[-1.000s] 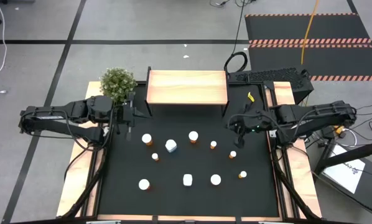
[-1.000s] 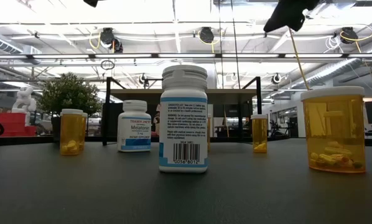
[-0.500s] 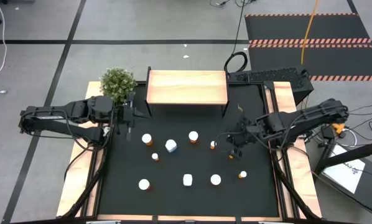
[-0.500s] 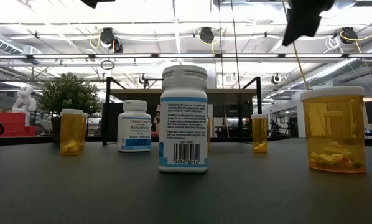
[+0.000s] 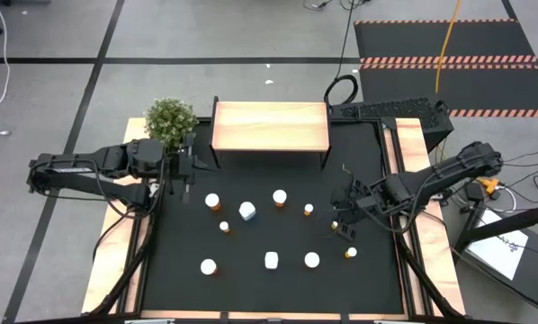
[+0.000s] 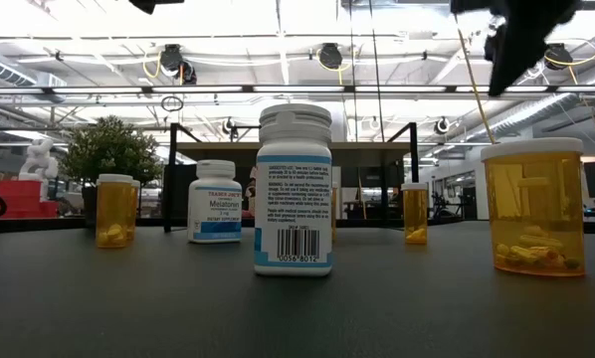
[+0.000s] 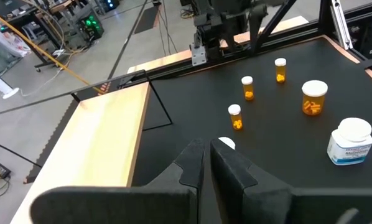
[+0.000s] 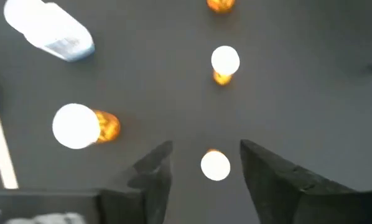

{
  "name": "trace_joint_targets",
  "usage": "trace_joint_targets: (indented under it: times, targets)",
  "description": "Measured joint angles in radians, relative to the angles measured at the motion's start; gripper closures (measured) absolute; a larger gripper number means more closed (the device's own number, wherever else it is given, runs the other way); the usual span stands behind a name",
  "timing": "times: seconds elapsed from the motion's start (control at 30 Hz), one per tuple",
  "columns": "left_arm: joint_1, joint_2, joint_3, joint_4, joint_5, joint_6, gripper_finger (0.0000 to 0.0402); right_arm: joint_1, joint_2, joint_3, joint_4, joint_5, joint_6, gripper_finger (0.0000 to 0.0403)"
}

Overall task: Pick and place medicine bottles onto shelf by color
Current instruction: Put the small orange pill bottle on the shelf

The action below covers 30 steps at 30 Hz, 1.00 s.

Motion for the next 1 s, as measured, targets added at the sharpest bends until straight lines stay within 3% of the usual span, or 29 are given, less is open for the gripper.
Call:
trace_joint_targets:
  times: [0.2,1.0]
  targets:
    - [0.000,0.000,0.000,0.000,0.000,0.001,0.0371,0.000,0.000,-0.112,0.071,0.002,0.002,0.0183]
    - [0.000,0.000,0.000,0.001,0.000,0.028,0.0371,-0.001,0.000,-0.304,0.254,-0.005,-0.040,0.0181]
